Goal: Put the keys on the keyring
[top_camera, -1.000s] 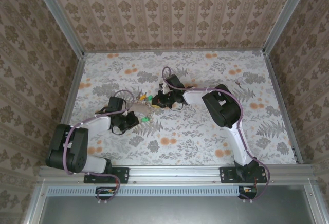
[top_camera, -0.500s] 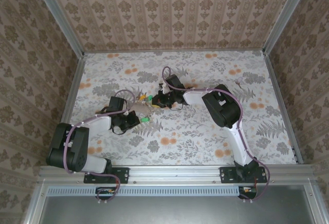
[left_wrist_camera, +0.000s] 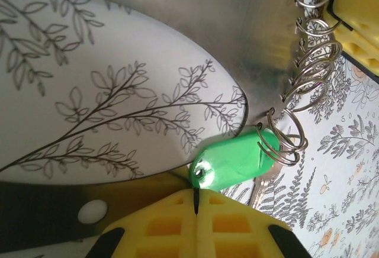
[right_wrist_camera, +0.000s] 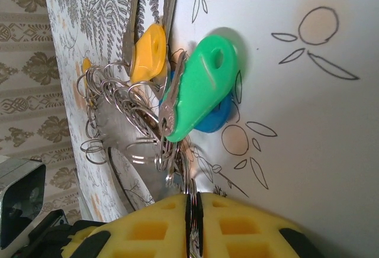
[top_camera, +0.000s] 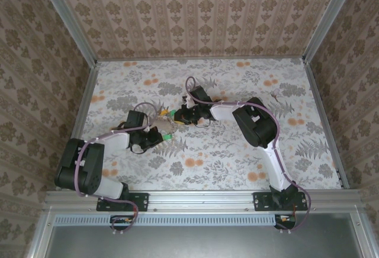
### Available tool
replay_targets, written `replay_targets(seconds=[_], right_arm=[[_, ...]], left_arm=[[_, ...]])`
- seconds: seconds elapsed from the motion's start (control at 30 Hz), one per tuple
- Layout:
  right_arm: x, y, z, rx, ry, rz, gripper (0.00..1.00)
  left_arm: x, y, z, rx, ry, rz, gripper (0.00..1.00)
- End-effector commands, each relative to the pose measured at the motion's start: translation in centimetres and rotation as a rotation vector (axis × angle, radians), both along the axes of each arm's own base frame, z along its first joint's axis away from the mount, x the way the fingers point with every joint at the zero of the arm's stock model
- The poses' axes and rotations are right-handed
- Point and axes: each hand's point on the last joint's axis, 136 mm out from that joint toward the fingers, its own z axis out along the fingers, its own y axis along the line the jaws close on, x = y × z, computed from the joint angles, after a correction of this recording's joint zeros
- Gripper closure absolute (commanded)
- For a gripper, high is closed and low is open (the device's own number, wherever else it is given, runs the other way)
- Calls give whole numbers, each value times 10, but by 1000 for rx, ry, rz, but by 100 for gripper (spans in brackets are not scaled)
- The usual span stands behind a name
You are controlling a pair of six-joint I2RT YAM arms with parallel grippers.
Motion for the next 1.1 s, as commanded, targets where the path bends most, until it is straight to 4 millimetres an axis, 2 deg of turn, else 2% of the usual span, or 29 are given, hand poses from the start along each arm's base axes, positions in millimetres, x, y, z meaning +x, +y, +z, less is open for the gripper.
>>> replay_targets(seconds=[0.0, 0.2, 0.4, 0.63, 0.7, 0.73, 0.83, 0.93, 1.07], right_arm=[[-23, 9, -10, -33, 51, 55, 84], [-25, 12, -10, -34, 57, 60, 86], [-23, 10, -9, -46, 45, 53, 91], [-18, 8, 0, -69, -3, 64, 97], [-17, 7, 4, -78, -32, 74, 99], [-16, 5, 8, -86, -54, 80, 100], [-14, 0, 19, -124, -124, 106, 100], [-14, -8, 32, -181, -205, 144, 100], [-17, -17, 54, -226, -335, 224, 100]], left_arm=[[-6, 3, -12, 30, 50, 11, 98], [-7, 2, -13, 31, 54, 6, 98], [-7, 1, -12, 28, 53, 3, 98], [-6, 0, 3, 19, 6, -8, 95], [-4, 0, 12, 11, -22, -12, 93], [-3, -1, 18, 5, -40, -14, 88], [1, 3, 40, 33, -102, -12, 62], [5, 10, 72, 65, -201, -7, 55], [11, 19, 116, 63, -342, 27, 49]])
